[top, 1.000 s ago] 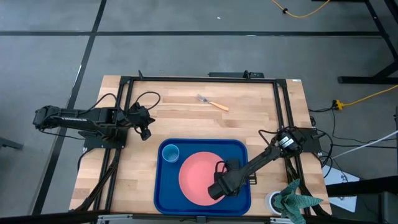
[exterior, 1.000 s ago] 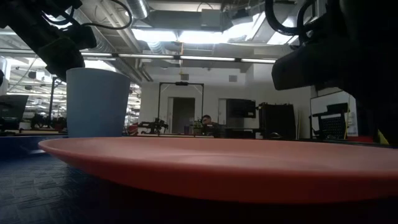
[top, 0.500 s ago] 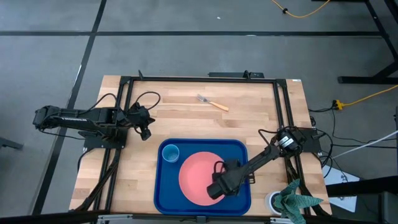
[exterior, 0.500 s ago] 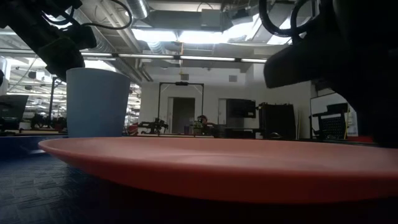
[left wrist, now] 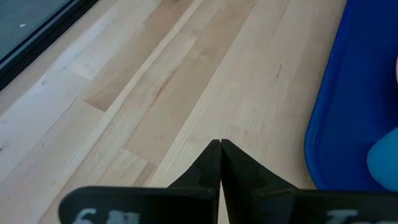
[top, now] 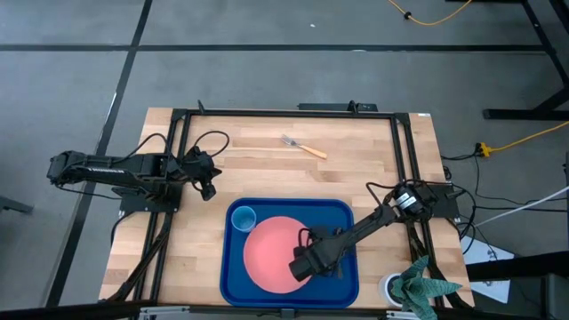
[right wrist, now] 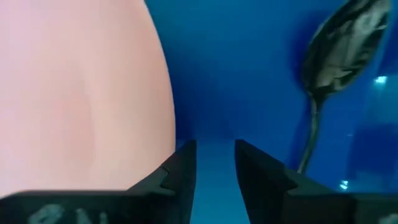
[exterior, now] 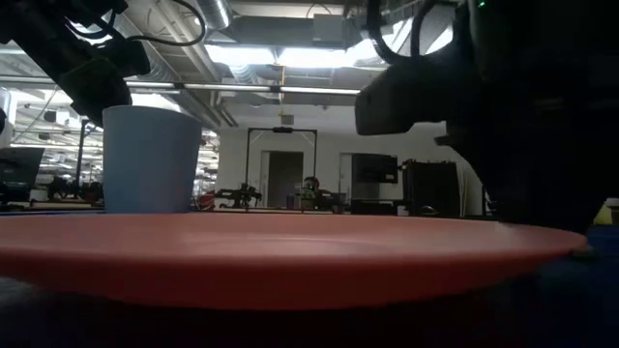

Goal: Pick and place plate/cup/fork/spoon on tray
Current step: Adjust the pink plate and blue cup on the blue tray

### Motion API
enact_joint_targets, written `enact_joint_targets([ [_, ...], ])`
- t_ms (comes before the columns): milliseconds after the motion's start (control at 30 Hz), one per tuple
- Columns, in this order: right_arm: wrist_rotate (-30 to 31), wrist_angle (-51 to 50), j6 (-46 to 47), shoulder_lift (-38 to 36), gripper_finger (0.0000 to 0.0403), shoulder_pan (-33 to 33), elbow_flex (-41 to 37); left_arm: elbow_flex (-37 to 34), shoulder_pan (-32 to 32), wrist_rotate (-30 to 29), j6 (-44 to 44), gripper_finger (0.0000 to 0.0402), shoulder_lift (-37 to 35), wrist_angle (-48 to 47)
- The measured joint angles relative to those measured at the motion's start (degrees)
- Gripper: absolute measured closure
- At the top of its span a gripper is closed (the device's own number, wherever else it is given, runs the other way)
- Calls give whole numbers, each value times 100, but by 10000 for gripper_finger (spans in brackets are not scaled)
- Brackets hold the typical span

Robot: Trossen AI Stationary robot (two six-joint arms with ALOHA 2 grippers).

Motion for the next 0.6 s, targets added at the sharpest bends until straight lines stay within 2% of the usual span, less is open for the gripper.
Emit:
enact_joint_targets([
  [167, -5, -14, -106, 0, 289, 0, 0, 0, 0, -1, 0, 401, 0, 0],
  [467, -11, -916, 169, -118, 289, -66, 0, 0, 2, -1, 0, 401, 0, 0],
  [600, 274, -1163, 150, -294, 289, -226, 4, 0, 0, -1, 0, 401, -1, 0],
])
